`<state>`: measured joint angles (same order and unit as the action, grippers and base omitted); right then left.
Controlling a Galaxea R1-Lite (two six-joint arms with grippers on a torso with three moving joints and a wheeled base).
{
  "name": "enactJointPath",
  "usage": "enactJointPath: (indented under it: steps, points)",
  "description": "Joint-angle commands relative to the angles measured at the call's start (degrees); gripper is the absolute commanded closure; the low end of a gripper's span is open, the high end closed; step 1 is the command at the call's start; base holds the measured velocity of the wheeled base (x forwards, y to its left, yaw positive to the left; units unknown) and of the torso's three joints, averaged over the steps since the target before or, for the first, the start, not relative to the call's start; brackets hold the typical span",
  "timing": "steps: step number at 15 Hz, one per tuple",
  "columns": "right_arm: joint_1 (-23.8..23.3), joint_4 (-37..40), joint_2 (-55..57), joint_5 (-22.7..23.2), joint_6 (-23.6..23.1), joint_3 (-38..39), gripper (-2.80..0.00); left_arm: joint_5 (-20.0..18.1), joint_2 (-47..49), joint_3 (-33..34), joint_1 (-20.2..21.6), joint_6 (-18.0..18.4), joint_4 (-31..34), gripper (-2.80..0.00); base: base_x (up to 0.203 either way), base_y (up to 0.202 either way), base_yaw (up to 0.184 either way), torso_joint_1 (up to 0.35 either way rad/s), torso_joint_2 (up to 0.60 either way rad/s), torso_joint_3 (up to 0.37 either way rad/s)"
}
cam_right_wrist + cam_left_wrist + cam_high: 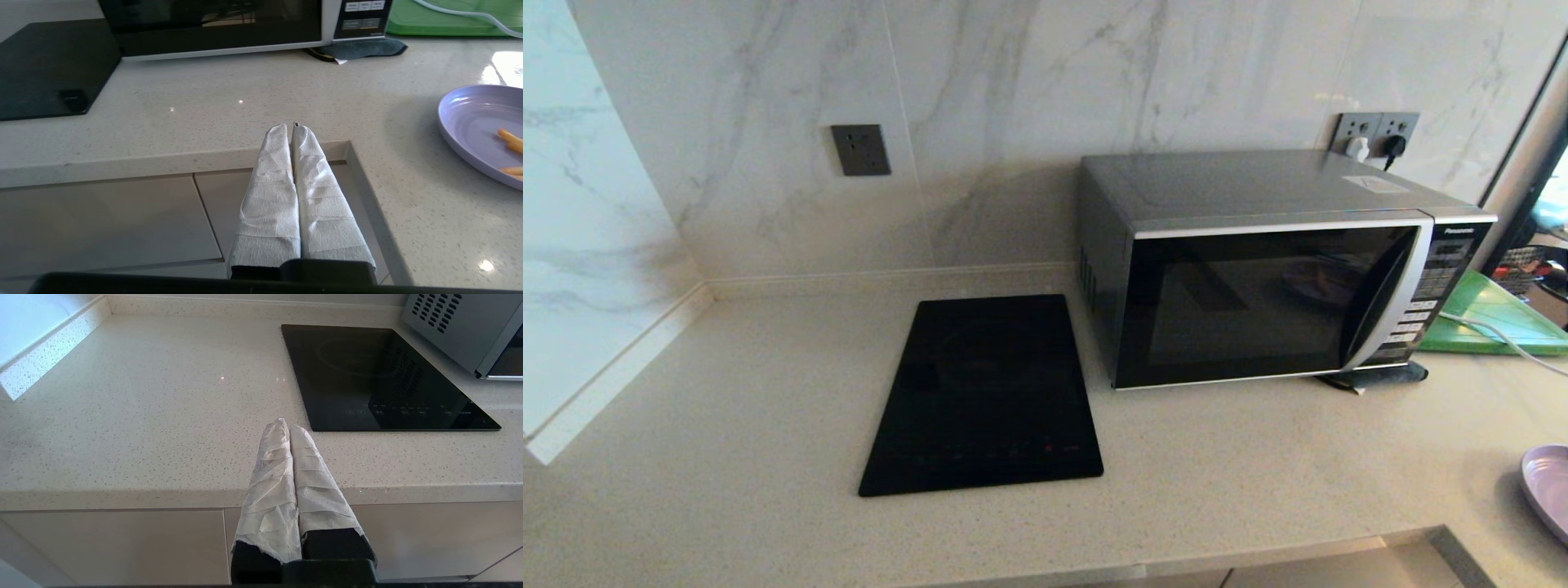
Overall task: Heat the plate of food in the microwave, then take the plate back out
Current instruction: Open the microwave oven
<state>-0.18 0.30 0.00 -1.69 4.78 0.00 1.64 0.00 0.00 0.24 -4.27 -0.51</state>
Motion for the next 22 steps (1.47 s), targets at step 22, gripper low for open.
enactJointPath:
  steps: [22]
  points:
    - [-0.3, 5.7, 23.5, -3.8, -0.4, -22.6, 0.0, 0.0, 0.1, 0.0, 0.0, 0.0, 0.0, 0.0, 0.0, 0.0, 0.0, 0.0, 0.0, 0.0]
